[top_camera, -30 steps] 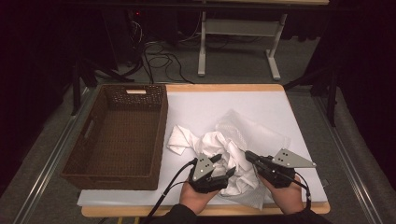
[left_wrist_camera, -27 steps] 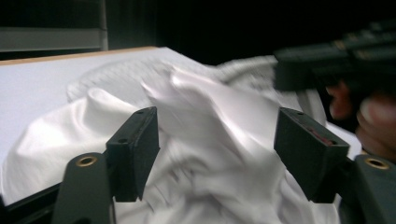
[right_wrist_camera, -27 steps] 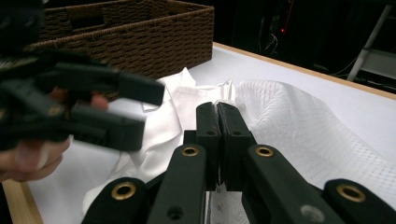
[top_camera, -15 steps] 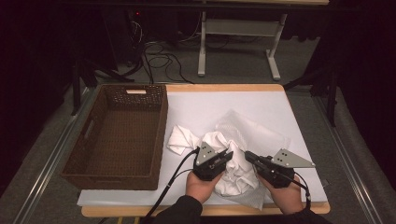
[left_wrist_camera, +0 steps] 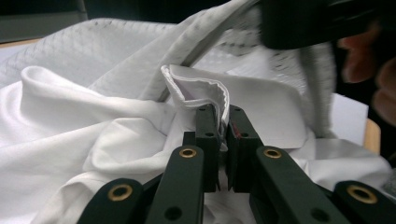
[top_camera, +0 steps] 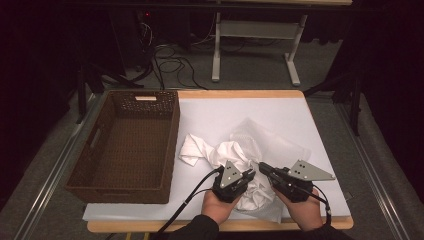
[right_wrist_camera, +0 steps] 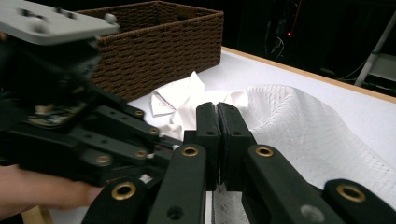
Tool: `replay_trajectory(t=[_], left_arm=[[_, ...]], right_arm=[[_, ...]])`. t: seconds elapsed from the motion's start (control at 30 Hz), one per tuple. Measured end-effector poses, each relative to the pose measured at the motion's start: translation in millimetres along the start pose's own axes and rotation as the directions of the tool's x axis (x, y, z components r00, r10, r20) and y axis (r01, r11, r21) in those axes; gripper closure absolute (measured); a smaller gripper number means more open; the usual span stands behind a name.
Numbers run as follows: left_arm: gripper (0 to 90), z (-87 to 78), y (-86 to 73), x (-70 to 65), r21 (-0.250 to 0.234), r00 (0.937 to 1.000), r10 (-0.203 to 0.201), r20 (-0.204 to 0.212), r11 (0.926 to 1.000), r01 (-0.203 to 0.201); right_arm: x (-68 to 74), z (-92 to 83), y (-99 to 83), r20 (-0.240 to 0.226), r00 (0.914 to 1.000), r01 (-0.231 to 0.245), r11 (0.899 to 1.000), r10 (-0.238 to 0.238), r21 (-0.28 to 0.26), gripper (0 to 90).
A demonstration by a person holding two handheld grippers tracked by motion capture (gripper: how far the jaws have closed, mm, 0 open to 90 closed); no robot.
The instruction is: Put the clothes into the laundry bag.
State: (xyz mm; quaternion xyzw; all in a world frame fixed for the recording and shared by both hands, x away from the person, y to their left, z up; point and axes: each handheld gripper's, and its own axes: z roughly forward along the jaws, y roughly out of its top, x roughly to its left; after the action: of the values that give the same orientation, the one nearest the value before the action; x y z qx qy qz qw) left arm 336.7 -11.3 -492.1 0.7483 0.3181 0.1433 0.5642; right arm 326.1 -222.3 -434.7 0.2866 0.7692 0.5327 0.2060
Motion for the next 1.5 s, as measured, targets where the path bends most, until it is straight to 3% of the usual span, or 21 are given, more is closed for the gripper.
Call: replay_trajectory(t=[0.23,0.57,0.73,0.93,1.27,1.37,1.47,1.5], left_arm=[[85.2,-6.9,1.3,-11.1,-0.023,0.9991,0.042,0.013,0.9989,-0.041],[85.1,-5.9,0.1,-10.7,-0.015,0.9991,0.039,0.015,0.9991,-0.039],[85.1,-6.7,0.2,-12.4,-0.021,0.9989,0.043,0.02,0.9989,-0.042],[85.0,-5.7,2.8,-17.1,-0.022,0.9975,0.066,0.026,0.9976,-0.066],[84.4,1.4,6.4,-4.5,0.01,0.9978,0.062,-0.02,0.998,-0.062],[84.2,2.6,9.3,1.8,0.007,0.9979,0.039,-0.051,0.9992,-0.039],[84.1,2.7,10.4,3.5,0.007,0.997,0.041,-0.065,0.9991,-0.041],[84.1,2.9,11.5,6.1,0.01,0.9953,0.021,-0.094,0.9997,-0.02]], right_arm=[[-5.5,-0.1,-0.1,0.011,0.9998,-0.018,1.0,0.018,-0.007,89.8],[-5.1,2.5,1.7,0.012,0.9998,-0.018,1.0,0.018,-0.01,89.8],[-12.3,2.2,1.0,0.041,0.9976,-0.056,0.998,0.056,-0.003,89.8],[-7.4,5.7,0.1,0.004,0.9995,-0.031,0.999,0.031,0.006,89.8],[3.9,0.5,1.6,-0.037,0.9993,-0.002,1.0,0.002,-0.006,89.8],[3.8,-1.2,1.3,-0.043,0.9991,0.004,1.0,-0.005,-0.01,89.8],[3.9,-2.2,0.9,-0.037,0.9993,0.008,1.0,-0.008,-0.009,89.7],[3.8,-2.3,0.6,-0.038,0.9992,0.006,1.0,-0.006,-0.009,89.8]])
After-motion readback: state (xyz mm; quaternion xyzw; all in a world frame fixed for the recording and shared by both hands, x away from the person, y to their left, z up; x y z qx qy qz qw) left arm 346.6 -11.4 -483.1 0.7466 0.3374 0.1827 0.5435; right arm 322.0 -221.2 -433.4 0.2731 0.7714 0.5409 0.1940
